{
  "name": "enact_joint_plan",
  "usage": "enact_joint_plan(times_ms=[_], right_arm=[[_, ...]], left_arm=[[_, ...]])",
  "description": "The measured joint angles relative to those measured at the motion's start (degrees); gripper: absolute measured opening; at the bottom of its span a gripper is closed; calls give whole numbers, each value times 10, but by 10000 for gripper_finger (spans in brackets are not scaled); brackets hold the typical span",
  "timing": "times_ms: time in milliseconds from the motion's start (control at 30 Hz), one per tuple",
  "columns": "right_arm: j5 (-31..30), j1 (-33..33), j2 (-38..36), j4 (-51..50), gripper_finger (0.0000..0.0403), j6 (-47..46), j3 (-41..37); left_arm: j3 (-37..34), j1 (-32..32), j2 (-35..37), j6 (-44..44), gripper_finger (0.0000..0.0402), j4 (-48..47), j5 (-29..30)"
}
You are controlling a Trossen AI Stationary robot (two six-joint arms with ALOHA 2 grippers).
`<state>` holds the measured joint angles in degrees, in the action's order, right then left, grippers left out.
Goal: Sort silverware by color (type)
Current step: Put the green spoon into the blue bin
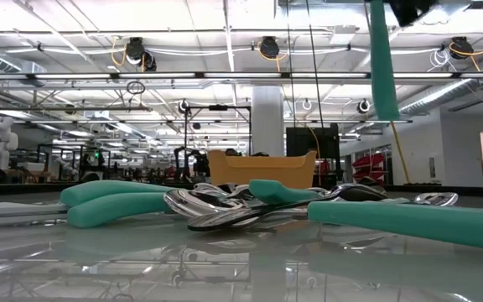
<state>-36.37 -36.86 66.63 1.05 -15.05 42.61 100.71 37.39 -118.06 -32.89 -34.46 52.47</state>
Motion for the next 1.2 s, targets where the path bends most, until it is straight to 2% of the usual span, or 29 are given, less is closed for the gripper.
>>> enact_joint_plan(times_ms=[233, 333, 667, 1200], right_arm=[[4, 10, -71, 244, 2, 12, -135], [4, 19, -72, 289, 2, 25, -153], [3, 27, -67, 343, 2, 52, -153], [20, 27, -67, 357, 2, 72, -153]], left_arm=[[0, -22, 0, 15, 230, 26, 43], [0, -34, -1, 17, 230, 46, 43], [0, -49, -1, 38, 230, 70, 44], [0, -40, -1, 37, 230, 111, 49]])
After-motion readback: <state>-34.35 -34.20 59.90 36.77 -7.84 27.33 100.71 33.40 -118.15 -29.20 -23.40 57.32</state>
